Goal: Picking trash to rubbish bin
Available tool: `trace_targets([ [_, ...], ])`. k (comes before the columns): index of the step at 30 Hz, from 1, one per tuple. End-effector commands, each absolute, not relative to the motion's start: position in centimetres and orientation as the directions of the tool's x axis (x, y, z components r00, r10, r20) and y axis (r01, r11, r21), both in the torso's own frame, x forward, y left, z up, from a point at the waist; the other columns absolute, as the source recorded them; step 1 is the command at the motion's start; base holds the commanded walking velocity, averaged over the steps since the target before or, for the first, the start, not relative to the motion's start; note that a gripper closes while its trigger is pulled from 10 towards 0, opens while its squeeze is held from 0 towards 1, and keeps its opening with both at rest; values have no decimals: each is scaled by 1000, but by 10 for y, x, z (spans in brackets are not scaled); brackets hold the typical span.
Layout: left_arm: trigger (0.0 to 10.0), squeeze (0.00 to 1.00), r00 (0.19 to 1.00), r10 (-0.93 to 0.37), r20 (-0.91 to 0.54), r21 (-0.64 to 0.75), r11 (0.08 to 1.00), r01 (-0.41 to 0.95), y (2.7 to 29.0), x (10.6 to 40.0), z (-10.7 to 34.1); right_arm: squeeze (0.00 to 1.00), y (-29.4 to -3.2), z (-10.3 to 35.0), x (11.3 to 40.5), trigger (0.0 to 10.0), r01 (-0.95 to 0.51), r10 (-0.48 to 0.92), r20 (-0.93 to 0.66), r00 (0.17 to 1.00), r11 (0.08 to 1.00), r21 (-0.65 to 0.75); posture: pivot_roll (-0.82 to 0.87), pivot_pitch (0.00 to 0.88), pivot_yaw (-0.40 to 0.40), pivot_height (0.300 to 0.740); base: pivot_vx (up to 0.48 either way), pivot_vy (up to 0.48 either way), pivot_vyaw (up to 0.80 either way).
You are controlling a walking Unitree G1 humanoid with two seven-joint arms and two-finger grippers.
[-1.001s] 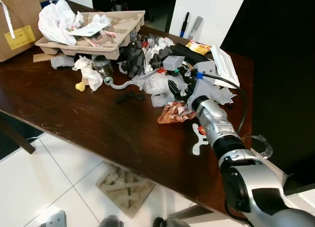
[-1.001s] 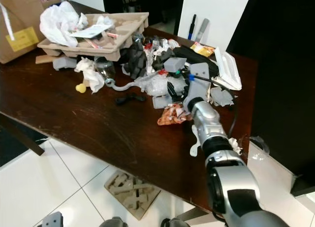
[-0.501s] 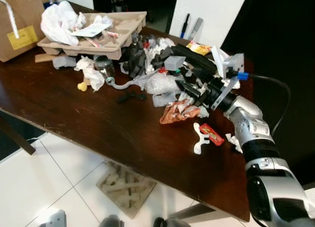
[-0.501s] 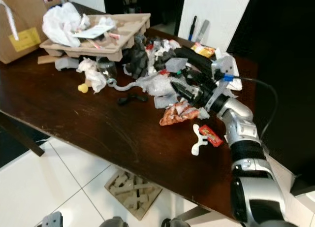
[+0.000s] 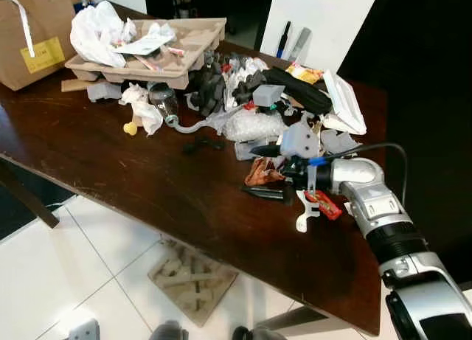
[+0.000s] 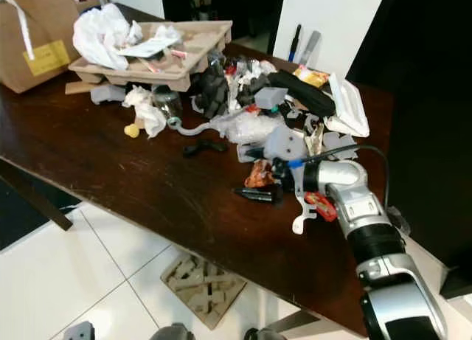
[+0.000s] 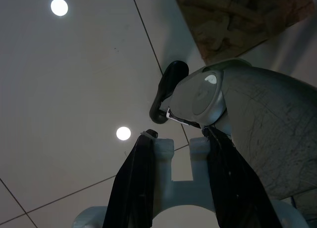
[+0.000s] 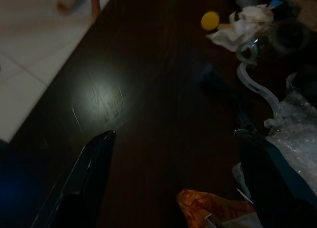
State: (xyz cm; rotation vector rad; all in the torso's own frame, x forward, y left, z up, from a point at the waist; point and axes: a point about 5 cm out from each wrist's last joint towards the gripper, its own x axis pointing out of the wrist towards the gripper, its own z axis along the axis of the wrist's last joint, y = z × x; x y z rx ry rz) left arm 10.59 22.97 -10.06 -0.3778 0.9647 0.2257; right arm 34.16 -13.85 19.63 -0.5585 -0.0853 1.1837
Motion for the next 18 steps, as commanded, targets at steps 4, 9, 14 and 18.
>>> trace_targets([
  [4, 10000, 0, 513, -13, -858, -236, 898, -372, 222, 92, -106, 0, -124, 200, 346, 10000, -769, 851, -264, 454, 225, -598, 251, 155, -85, 740, 0, 0, 0],
  [9, 10000, 0, 515, -5, -857, -234, 894, -381, 224, 92, -106, 0, -124, 205, 353, 10000, -706, 814, -260, 520, 237, -668, 252, 154, -86, 740, 0, 0, 0],
  [14, 10000, 0, 516, -4, -856, -234, 895, -381, 225, 92, -106, 0, -129, 208, 357, 10000, -655, 774, -289, 563, 204, -727, 251, 154, -88, 740, 0, 0, 0],
  [18, 10000, 0, 517, -6, -856, -237, 893, -382, 225, 92, -106, 0, -137, 207, 355, 10000, -660, 744, -386, 545, 96, -745, 251, 154, -88, 740, 0, 0, 0],
])
